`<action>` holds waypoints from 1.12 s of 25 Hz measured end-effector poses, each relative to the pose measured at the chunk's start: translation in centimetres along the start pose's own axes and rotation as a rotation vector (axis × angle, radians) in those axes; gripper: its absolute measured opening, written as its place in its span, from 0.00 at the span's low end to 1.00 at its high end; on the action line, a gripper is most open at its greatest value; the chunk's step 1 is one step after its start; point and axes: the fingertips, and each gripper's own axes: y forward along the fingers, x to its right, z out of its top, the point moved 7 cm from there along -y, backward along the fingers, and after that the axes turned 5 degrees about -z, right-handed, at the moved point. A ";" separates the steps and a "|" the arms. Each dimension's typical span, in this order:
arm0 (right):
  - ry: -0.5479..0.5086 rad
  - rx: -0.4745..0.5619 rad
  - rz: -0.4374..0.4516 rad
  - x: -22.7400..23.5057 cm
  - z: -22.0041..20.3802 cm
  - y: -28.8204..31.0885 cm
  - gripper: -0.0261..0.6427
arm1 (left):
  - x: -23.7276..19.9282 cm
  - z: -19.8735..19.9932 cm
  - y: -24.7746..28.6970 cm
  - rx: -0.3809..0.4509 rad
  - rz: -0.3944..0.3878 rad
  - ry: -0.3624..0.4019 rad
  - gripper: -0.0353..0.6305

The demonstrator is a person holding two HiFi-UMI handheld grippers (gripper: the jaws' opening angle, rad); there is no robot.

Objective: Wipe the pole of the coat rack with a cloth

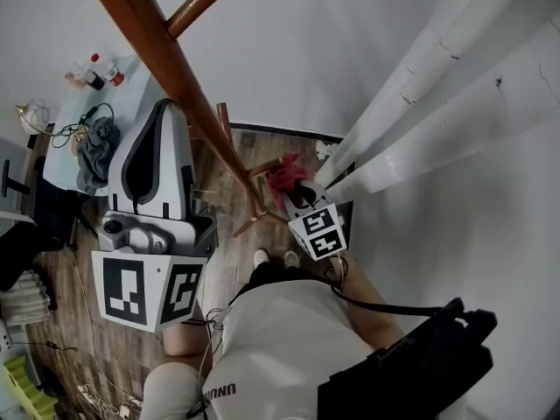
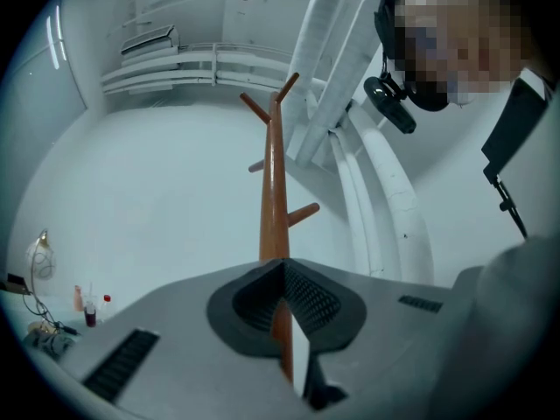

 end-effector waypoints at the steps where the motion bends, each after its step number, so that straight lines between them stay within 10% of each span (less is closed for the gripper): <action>1: -0.010 -0.007 0.013 -0.4 -0.2 0.3 0.14 | -0.1 -0.3 -0.1 -0.009 0.005 -0.002 0.07; 28: -0.159 -0.054 0.231 -4.9 0.3 2.0 0.14 | -2.5 -3.7 -3.5 -0.118 0.117 -0.070 0.07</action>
